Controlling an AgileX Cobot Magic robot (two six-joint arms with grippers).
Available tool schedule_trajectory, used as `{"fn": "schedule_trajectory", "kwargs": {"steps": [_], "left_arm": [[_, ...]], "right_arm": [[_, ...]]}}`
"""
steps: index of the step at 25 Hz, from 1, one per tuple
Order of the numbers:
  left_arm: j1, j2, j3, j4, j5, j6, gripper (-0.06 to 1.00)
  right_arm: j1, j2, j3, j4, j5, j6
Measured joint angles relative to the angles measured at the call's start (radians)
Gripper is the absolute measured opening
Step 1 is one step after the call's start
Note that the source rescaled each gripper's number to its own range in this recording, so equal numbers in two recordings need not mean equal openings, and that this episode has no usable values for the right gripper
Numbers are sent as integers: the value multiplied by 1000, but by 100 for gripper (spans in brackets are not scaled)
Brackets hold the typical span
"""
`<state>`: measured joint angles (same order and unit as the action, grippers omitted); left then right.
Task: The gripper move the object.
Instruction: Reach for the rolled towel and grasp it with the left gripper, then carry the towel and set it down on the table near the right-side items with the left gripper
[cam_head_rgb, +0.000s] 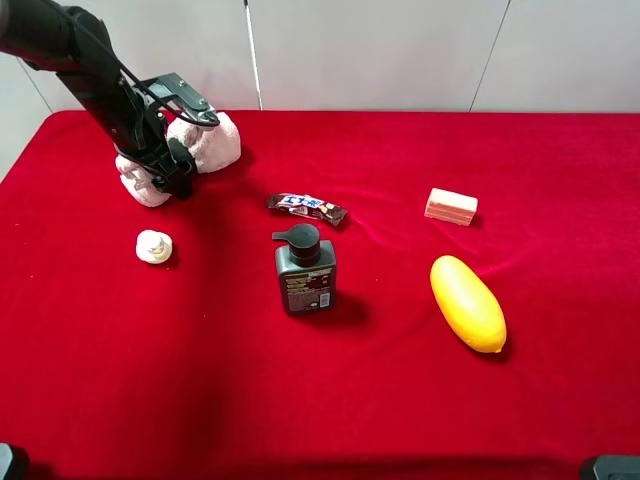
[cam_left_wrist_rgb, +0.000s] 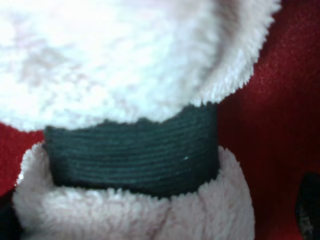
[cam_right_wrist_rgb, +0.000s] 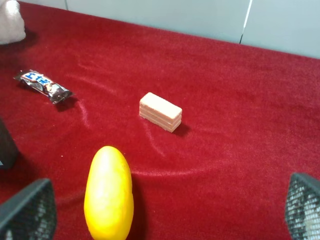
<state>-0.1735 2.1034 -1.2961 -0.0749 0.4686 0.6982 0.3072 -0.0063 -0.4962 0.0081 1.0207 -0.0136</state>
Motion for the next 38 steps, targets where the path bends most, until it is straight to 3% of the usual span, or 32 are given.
{"fn": "schedule_trajectory", "kwargs": {"steps": [14, 18, 26, 38], "left_arm": [[0, 9, 0, 1, -6, 2, 94], [0, 9, -3, 3, 0, 2, 73], [0, 9, -6, 8, 2, 3, 7], [0, 9, -7, 10, 15, 3, 4]], "right_arm": [[0, 0, 0, 0, 0, 0], [0, 0, 0, 0, 0, 0], [0, 0, 0, 0, 0, 0], [0, 0, 0, 0, 0, 0]]}}
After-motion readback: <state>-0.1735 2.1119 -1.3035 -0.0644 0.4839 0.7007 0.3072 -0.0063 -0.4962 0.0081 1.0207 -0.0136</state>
